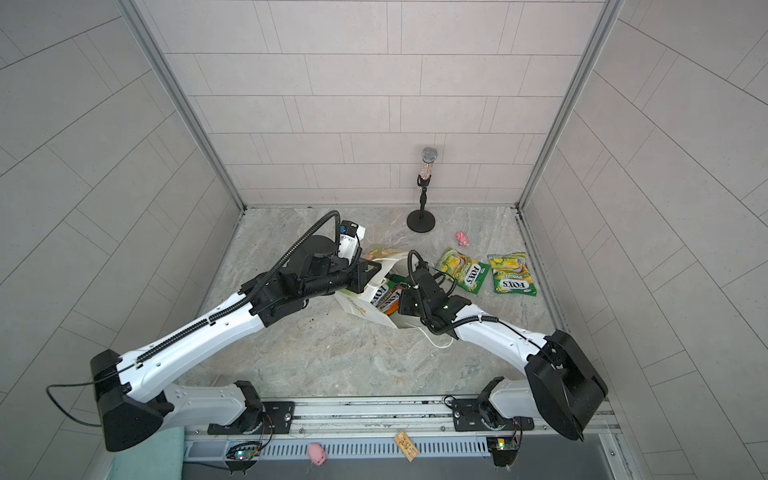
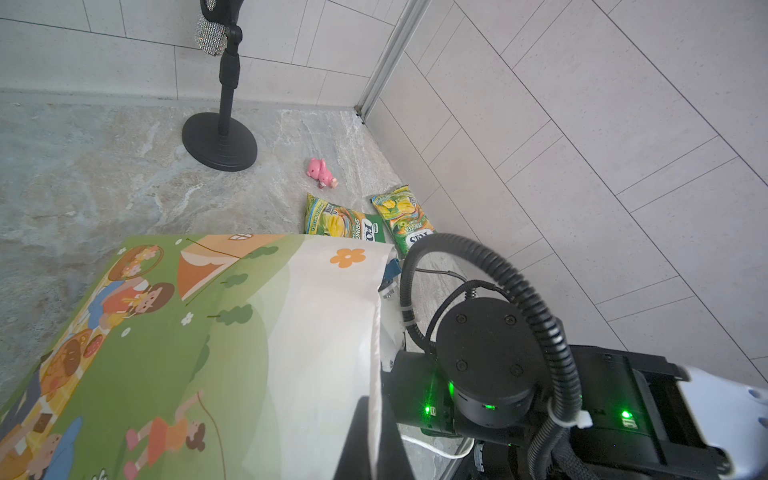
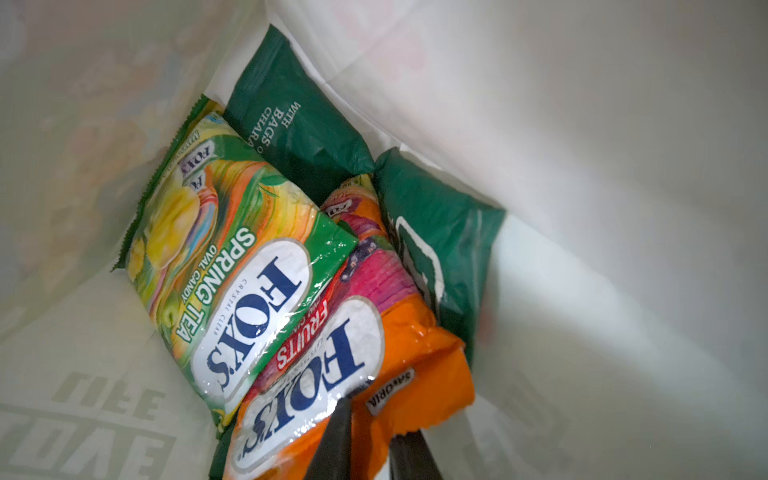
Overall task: Take the snacks out of the paper bag
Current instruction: 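Reach the right gripper into the bag and grasp the orange FOX'S packet, then pull the orange packet out of the bag with the right gripper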
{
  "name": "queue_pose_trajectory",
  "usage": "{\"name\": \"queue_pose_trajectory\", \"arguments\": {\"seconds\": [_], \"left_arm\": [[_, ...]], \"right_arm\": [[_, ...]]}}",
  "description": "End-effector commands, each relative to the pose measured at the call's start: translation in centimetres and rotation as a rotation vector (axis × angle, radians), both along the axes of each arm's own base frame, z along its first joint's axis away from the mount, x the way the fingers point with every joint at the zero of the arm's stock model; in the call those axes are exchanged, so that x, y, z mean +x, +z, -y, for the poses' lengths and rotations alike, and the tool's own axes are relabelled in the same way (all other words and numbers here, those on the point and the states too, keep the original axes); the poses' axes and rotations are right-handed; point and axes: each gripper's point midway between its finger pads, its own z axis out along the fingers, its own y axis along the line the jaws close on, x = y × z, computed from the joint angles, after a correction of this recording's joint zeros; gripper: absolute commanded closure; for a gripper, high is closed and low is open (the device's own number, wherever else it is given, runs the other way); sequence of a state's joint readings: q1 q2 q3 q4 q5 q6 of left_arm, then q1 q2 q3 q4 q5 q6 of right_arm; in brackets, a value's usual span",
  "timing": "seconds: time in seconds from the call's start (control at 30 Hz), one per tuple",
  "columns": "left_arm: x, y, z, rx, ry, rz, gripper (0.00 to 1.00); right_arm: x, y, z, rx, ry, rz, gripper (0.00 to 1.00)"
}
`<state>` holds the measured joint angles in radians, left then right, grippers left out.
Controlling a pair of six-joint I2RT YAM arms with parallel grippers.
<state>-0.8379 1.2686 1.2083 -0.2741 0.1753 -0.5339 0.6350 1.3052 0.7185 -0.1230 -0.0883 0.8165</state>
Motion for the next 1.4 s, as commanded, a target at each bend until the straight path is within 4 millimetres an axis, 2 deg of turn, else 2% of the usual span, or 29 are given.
{"name": "queue_pose_trajectory", "arguments": {"seconds": [0.0, 0.03, 0.4, 0.9, 1.13, 1.37], "left_arm": [[0.2, -0.1, -0.1, 0.002, 0.006, 0.01, 1.0], [0.2, -0.2, -0.1, 0.006, 0.005, 0.008, 1.0], [0.3, -0.3, -0.4, 0.018, 0.017, 0.018, 1.0], [0.5, -0.8, -0.6, 0.031, 0.035, 0.01, 1.0], [1.1, -1.2, -1.1, 0.044, 0.081, 0.005, 1.0], [1.2, -1.3, -1.1, 0.045, 0.088, -0.001, 1.0]], "right_arm": [[0.4, 1.8, -0.4, 0.032, 0.003, 0.044, 0.98], [0.3, 2.1, -0.4, 0.037, 0.008, 0.055, 1.0], [-0.3, 6.3, 0.1, 0.097, 0.041, 0.171, 1.0], [-0.9, 10.1, 0.5, 0.179, 0.072, 0.25, 1.0], [-1.6, 12.7, 0.8, 0.196, 0.103, 0.309, 1.0], [-2.5, 16.2, 1.5, 0.215, 0.116, 0.389, 1.0]]}}
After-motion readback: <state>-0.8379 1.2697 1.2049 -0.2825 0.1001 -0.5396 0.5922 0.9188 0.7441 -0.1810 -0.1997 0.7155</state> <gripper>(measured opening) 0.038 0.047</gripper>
